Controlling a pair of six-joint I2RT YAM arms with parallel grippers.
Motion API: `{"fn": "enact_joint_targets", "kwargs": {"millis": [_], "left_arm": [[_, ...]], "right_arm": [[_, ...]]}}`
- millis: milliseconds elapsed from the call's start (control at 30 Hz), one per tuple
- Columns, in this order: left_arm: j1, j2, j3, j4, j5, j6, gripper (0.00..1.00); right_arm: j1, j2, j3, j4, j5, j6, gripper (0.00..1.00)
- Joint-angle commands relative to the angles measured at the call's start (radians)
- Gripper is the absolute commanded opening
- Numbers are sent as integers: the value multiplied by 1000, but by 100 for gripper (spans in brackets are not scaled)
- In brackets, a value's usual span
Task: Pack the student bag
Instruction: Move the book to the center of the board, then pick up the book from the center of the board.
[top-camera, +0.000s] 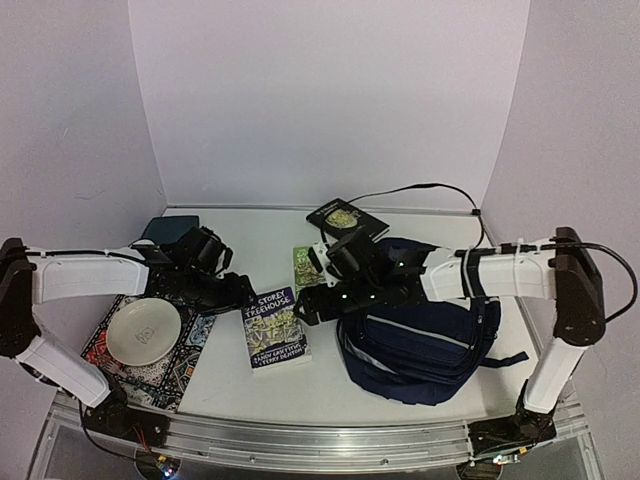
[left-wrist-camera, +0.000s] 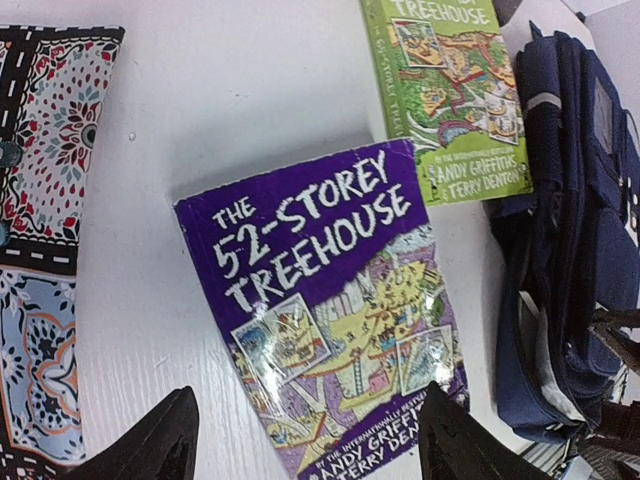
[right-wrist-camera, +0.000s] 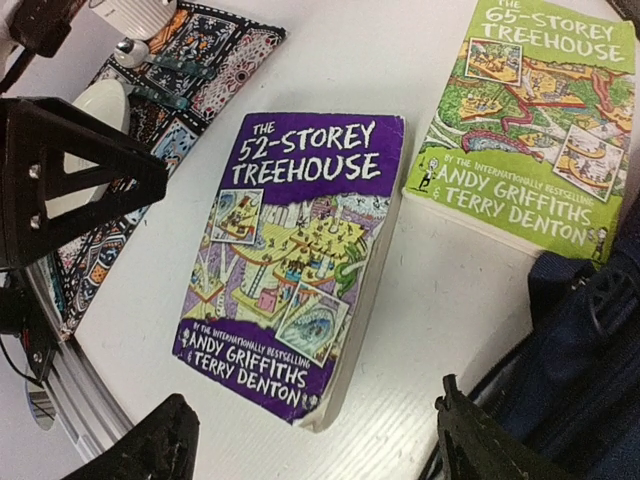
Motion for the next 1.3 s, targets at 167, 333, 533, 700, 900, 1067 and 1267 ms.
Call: {"fn": "enact_joint_targets", "kwargs": {"millis": [167,333,533,700,900,1067,1267], "left_arm": [[54,121,-87,269,120,2,76],[55,172,-117,326,164,-14,73],[55,204,-173,406,230,-52,72],[53,213,-217,485,286,-91,71],[44,208,-232,541,317,-117,69],[37,144,-242,551,279,-125,68],[40,40,-261,557,211,-138,69]], "right_arm": [[-43,230,192,-14,-48,58,81],[-53,326,254,-14,-98,85,79],[-62,400,292,-14,-121,109,77],[-67,455,320,-4,-168,124,73],[-66,466,314,57,-257,152,50],[-74,374,230,127,-275,175,15],[-89,254,125,223,-300,216,0]]}}
